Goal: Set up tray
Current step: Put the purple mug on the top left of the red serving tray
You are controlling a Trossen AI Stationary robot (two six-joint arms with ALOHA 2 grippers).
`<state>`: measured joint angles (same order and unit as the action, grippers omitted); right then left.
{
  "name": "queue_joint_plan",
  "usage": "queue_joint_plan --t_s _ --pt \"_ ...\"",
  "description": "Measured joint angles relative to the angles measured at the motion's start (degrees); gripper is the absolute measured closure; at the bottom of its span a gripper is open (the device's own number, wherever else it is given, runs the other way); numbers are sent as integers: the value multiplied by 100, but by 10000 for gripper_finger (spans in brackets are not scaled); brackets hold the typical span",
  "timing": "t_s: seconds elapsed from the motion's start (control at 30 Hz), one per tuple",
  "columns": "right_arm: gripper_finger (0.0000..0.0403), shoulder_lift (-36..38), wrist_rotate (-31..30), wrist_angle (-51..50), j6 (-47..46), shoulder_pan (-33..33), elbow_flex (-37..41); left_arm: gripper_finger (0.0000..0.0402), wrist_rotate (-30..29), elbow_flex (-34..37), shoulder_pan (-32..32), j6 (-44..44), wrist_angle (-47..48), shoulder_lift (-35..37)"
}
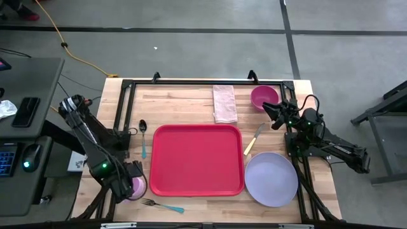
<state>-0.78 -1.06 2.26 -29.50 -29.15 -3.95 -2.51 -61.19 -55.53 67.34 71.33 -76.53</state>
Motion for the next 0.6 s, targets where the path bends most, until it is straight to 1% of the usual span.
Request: queue_joint_plan --t_s 0.4,0.6 --pt "308 -2 -1 -44 -2 0 0 268 -23 548 0 329 -78 2" --pt "308 -2 -2 -44 -2 0 0 268 43 640 0 346 -147 4"
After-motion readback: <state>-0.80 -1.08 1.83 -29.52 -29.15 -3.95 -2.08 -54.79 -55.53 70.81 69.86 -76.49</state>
